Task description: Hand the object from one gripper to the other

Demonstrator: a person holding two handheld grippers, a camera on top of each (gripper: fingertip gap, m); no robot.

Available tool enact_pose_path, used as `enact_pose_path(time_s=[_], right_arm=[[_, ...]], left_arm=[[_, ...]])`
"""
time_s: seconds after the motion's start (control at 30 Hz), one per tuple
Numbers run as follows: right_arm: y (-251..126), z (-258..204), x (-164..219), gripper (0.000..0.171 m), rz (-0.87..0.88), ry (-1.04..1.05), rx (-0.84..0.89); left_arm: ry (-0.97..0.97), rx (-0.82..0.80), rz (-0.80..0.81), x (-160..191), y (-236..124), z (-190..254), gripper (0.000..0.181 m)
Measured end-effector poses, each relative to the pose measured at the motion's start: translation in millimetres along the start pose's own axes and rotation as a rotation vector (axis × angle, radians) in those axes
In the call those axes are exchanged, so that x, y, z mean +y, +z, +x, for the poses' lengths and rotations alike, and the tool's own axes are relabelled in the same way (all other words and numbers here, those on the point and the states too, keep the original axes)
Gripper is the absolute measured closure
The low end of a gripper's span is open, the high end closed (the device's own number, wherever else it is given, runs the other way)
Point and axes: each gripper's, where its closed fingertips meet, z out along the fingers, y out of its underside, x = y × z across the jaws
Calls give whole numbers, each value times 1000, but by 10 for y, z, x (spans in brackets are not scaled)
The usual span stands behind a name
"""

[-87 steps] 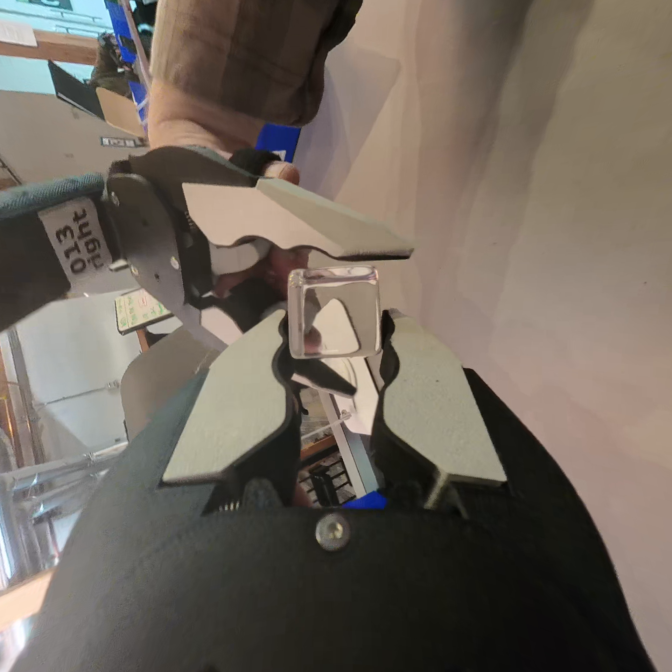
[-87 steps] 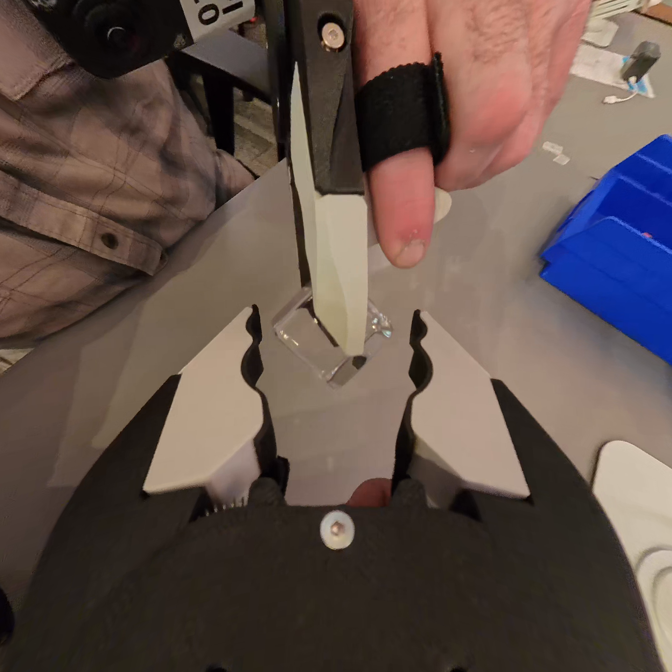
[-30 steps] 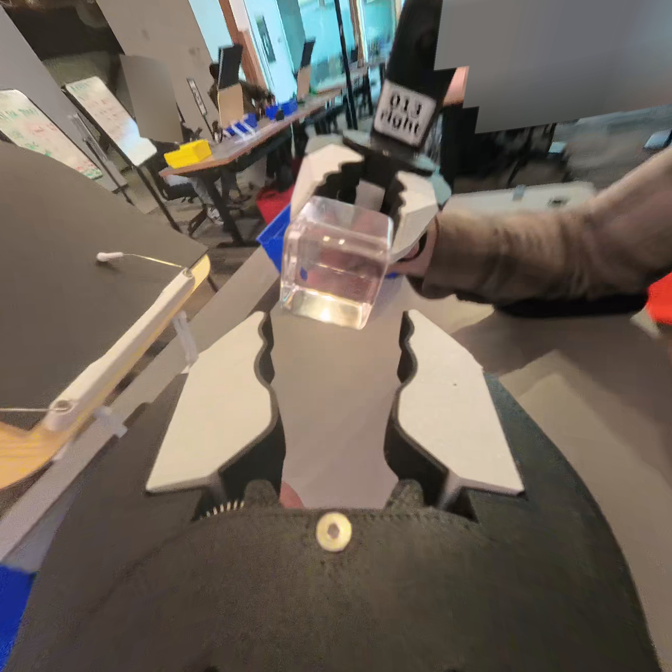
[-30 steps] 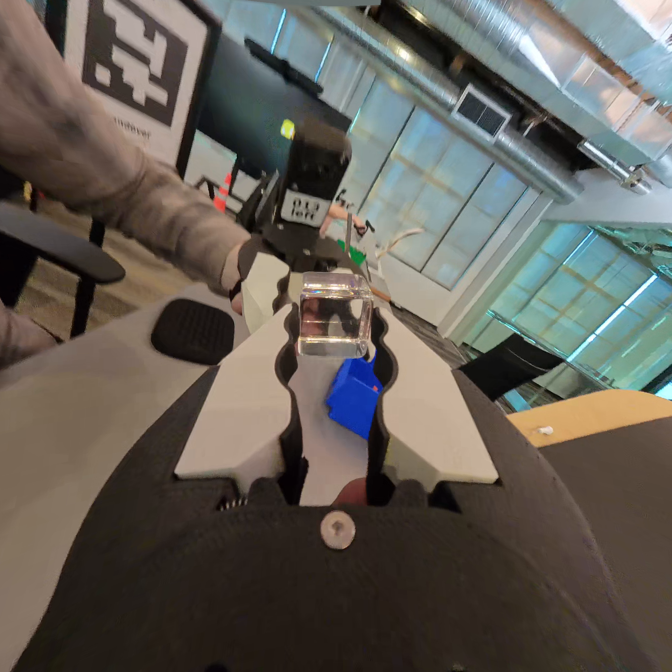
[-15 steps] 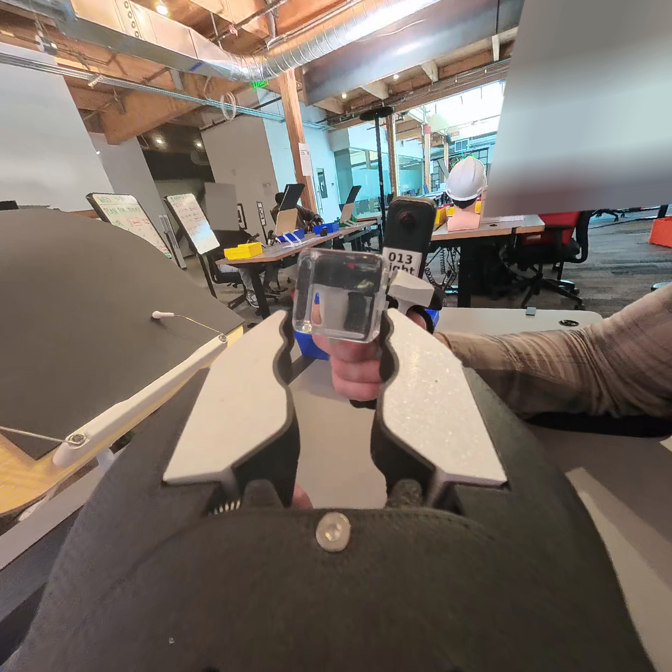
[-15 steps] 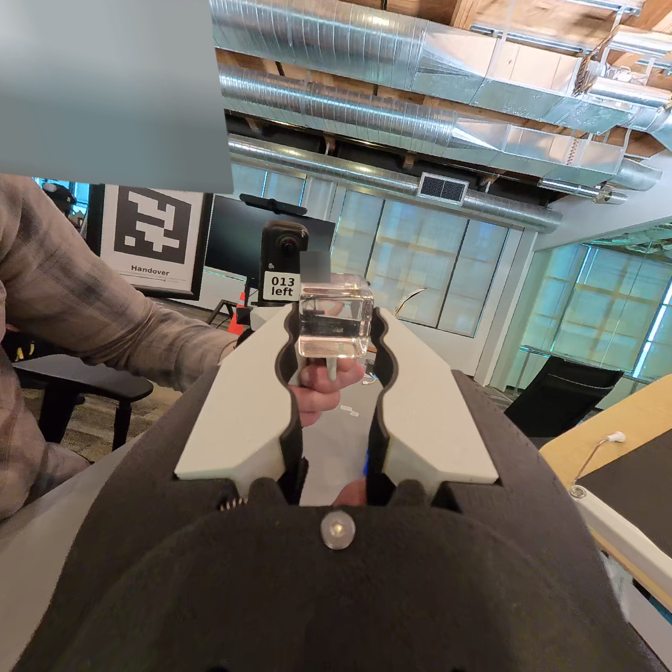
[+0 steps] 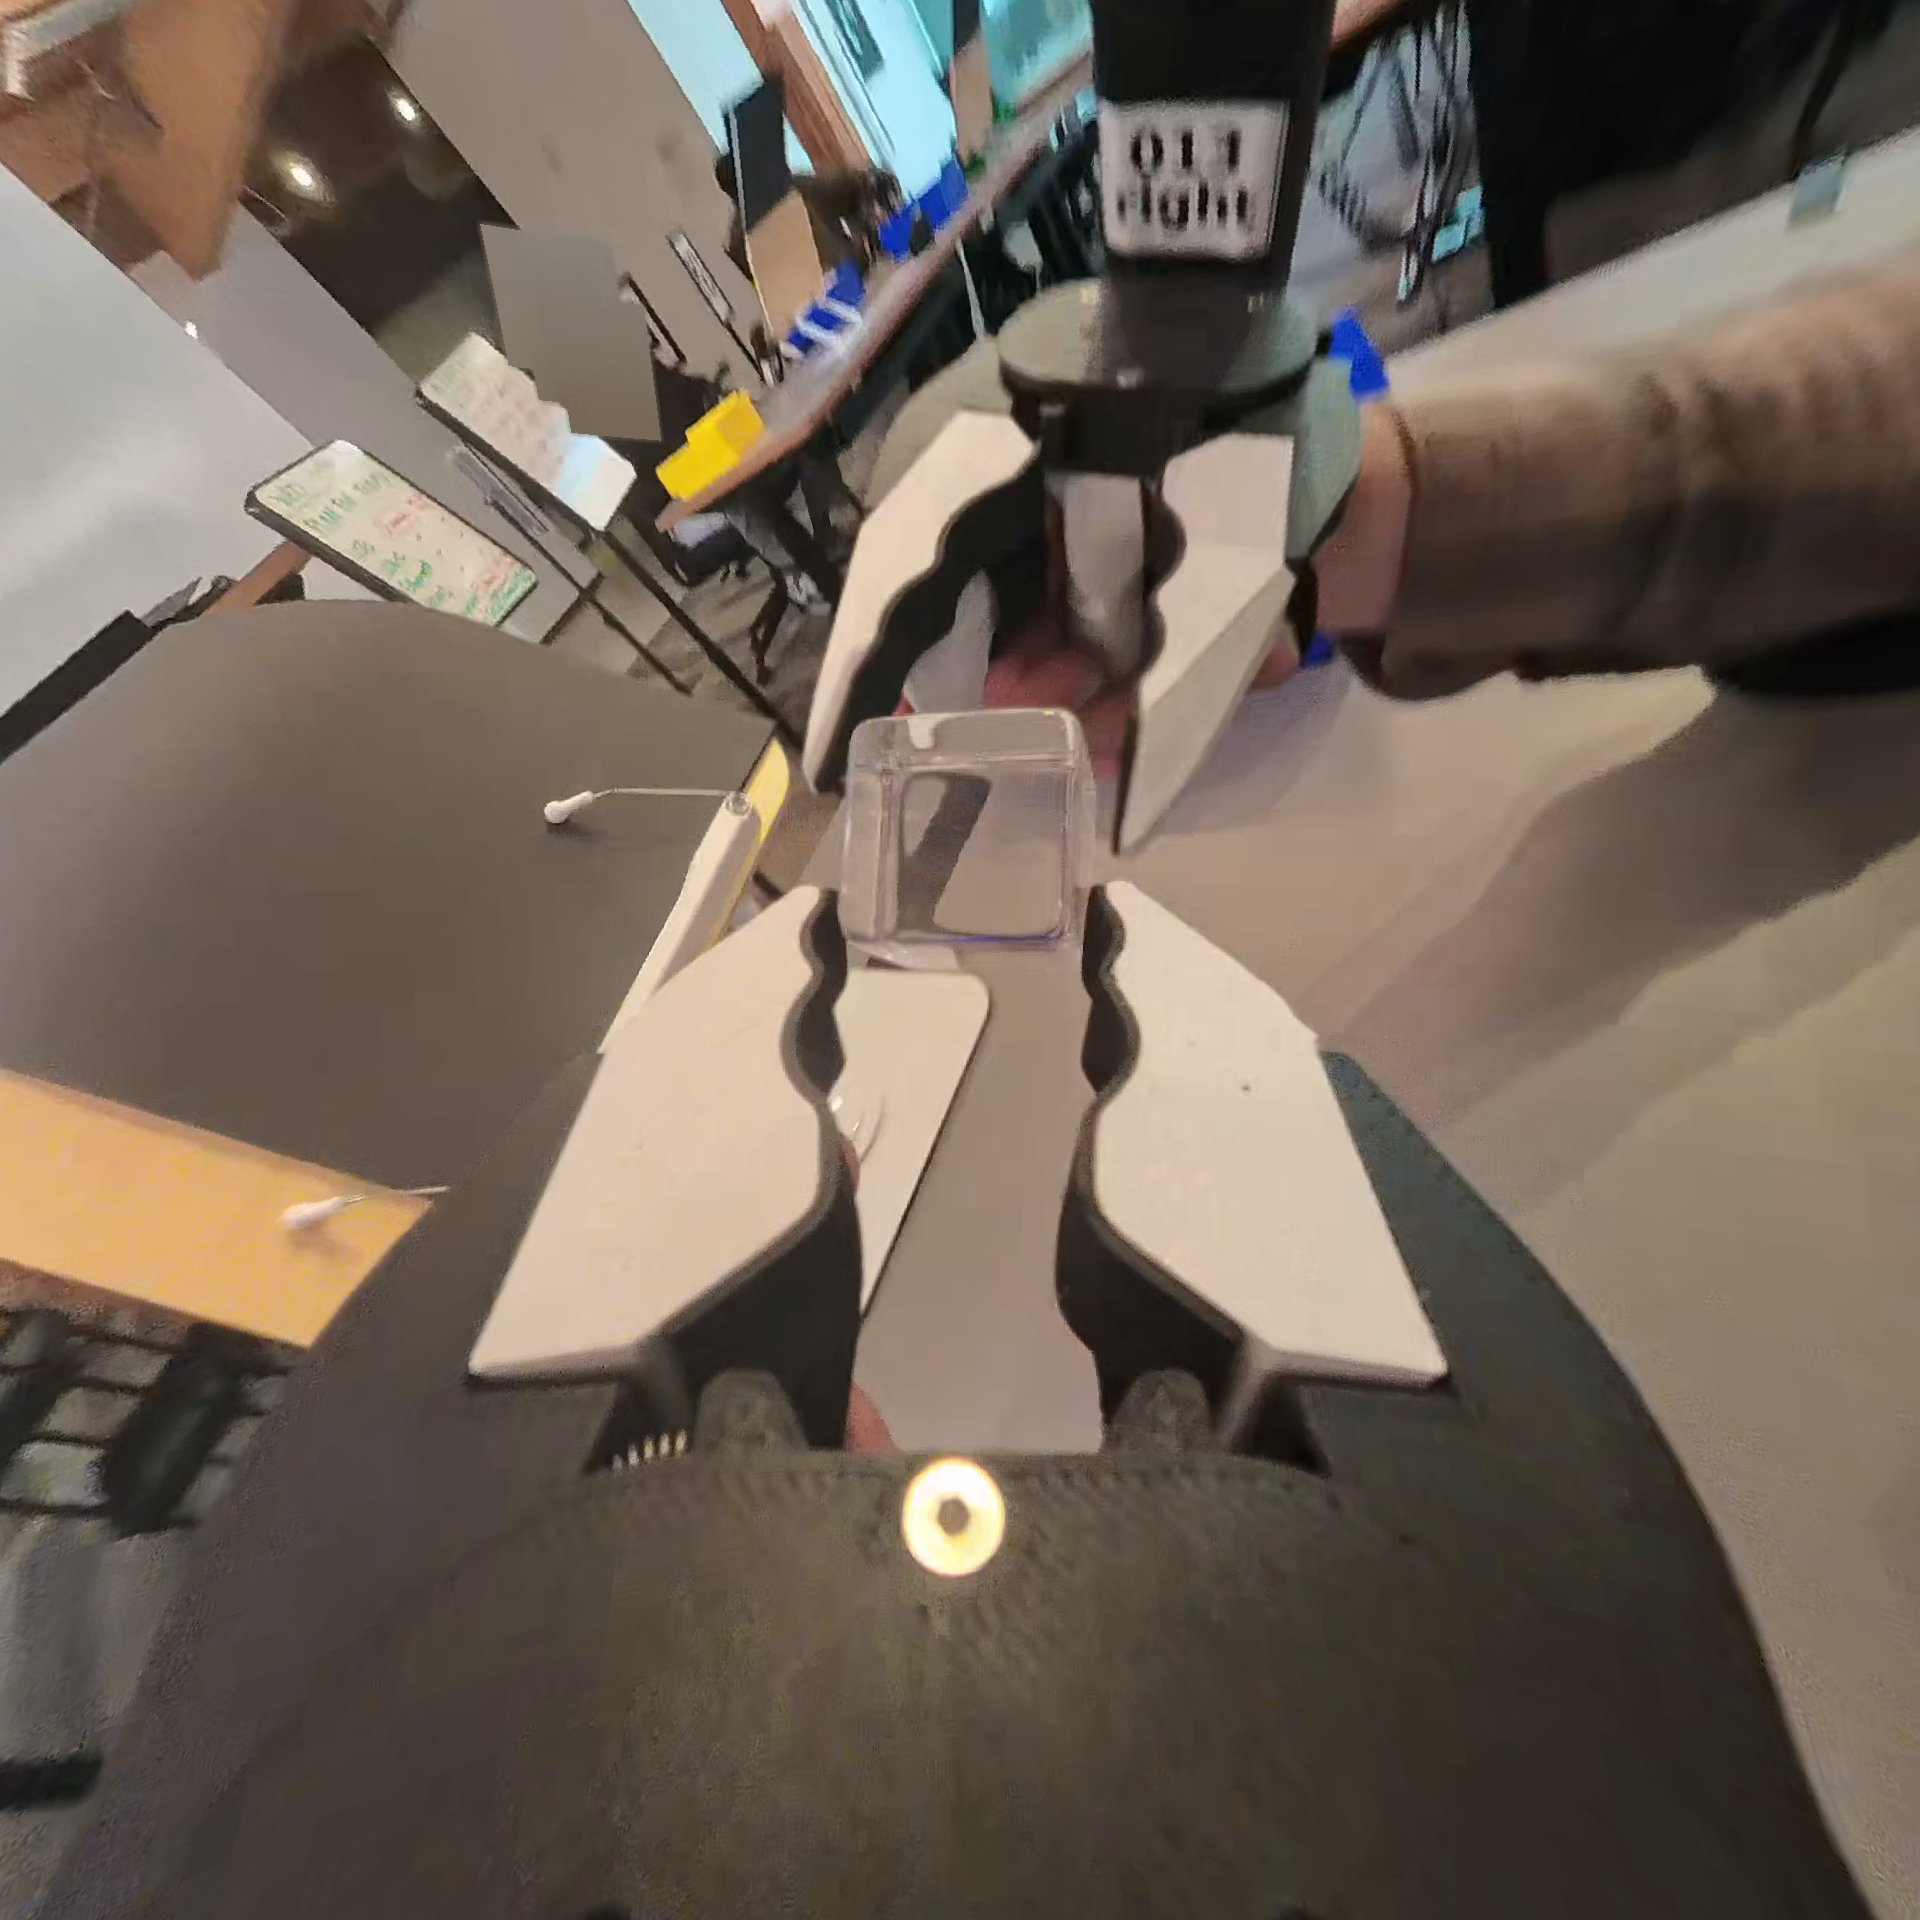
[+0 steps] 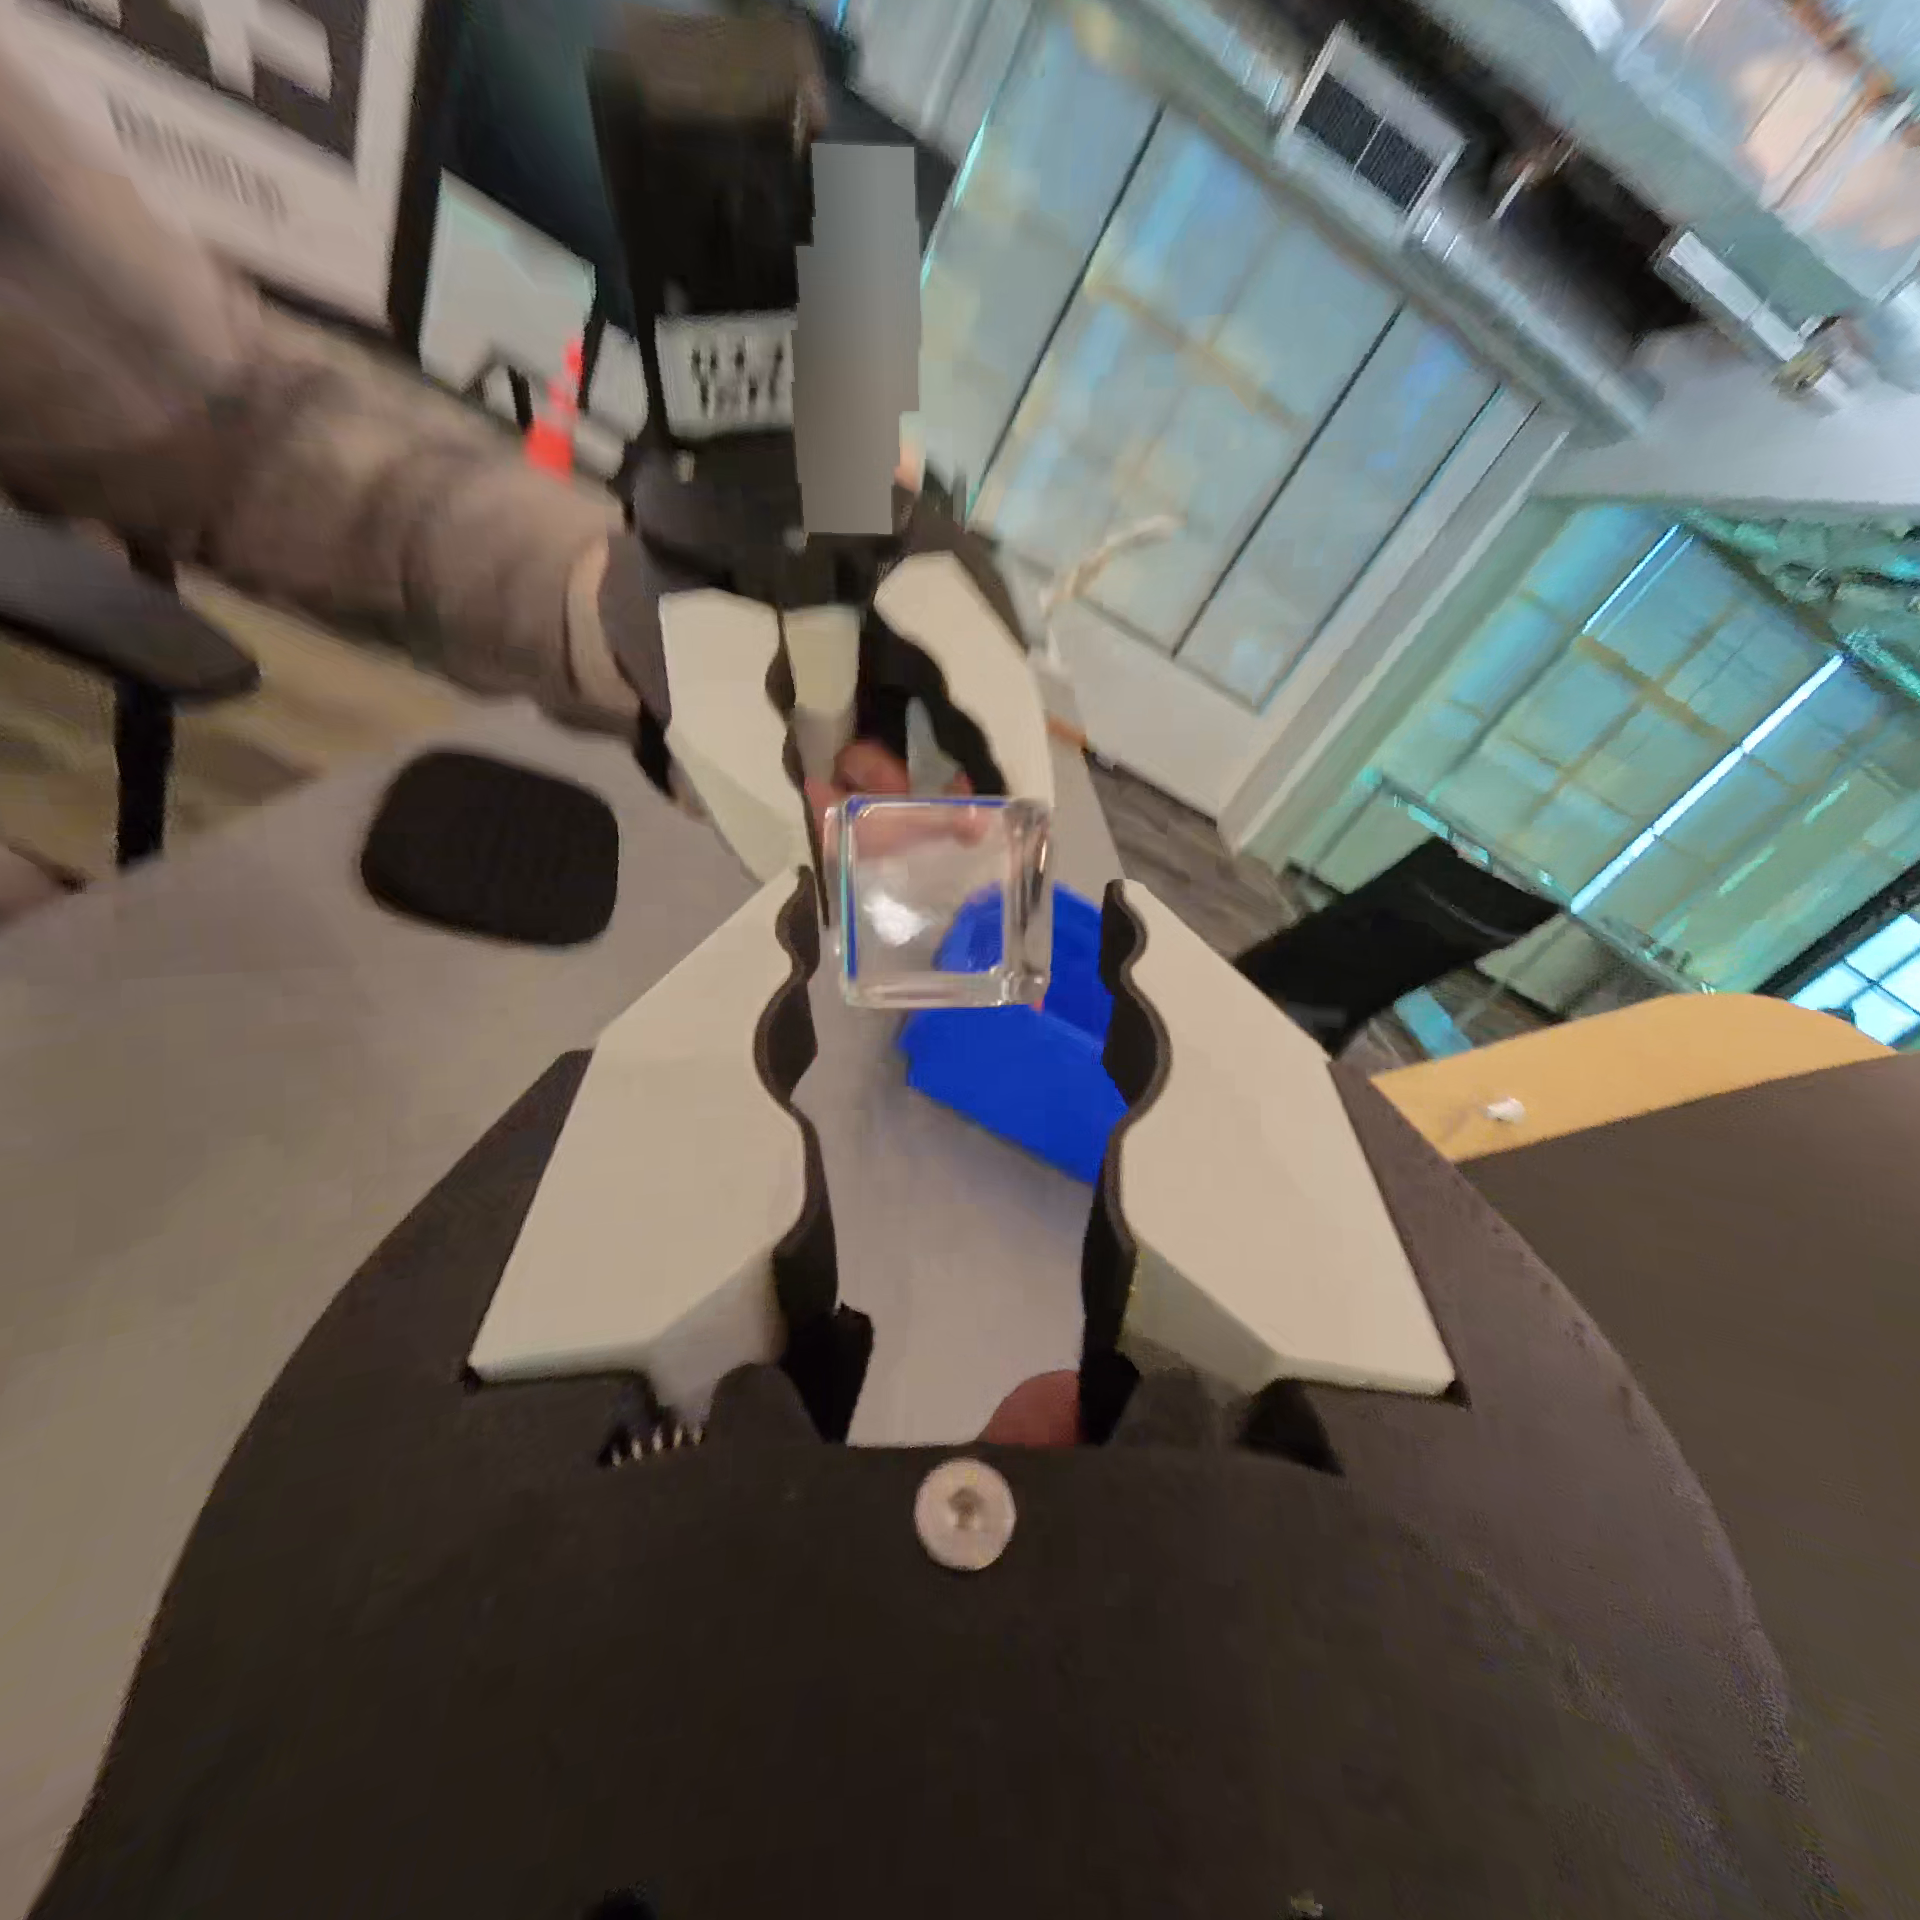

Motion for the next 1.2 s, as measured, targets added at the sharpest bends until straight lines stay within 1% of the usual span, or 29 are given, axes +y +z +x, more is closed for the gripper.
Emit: enact_pose_path(time_s=[0.07,0.13,0.17,0.23,0.27,0.37,0.47,0.53,0.57,0.63,0.7,0.77,0.8,0.87,0.93,1.0,1.07,1.2], right_arm=[[24,-51,65,120,-62,-60,-7],[34,-54,24,125,-55,-93,10],[39,-56,27,125,-67,-101,13],[38,-58,74,133,-111,-139,18],[36,-73,93,133,-126,-141,8],[30,-83,132,134,-152,-143,-4],[16,-38,75,134,-106,-111,11],[-9,47,2,134,-41,-65,49],[-31,92,-58,133,13,-34,67],[-76,126,-185,134,135,62,57],[-112,137,-285,134,250,141,42],[-134,133,-366,134,358,219,21],[-127,124,-373,134,386,241,15],[-96,100,-364,135,420,266,9],[-84,88,-364,134,450,291,3],[-91,110,-368,133,477,317,11],[-104,122,-376,134,514,349,8],[-104,116,-361,134,527,365,-5]], left_arm=[[59,0,-72,49,13,-14,138],[106,10,-127,87,19,-21,138],[139,11,-154,102,19,-24,138],[201,34,-214,140,16,5,138],[225,42,-234,149,15,18,138],[279,54,-272,160,12,30,138],[282,39,-262,106,16,-11,138],[200,5,-225,46,6,-91,136],[118,6,-189,19,-1,-114,130],[-64,34,-93,-31,-10,-117,121],[-150,53,2,-72,-7,-75,117],[-159,28,51,-80,20,-56,119],[-174,34,90,-126,24,-27,120],[-227,45,166,-225,39,14,122],[-254,18,203,-255,50,-12,125],[-284,-27,241,-265,38,-77,132],[-315,-35,282,-287,38,-73,133],[-345,-41,313,-284,35,-63,134]])
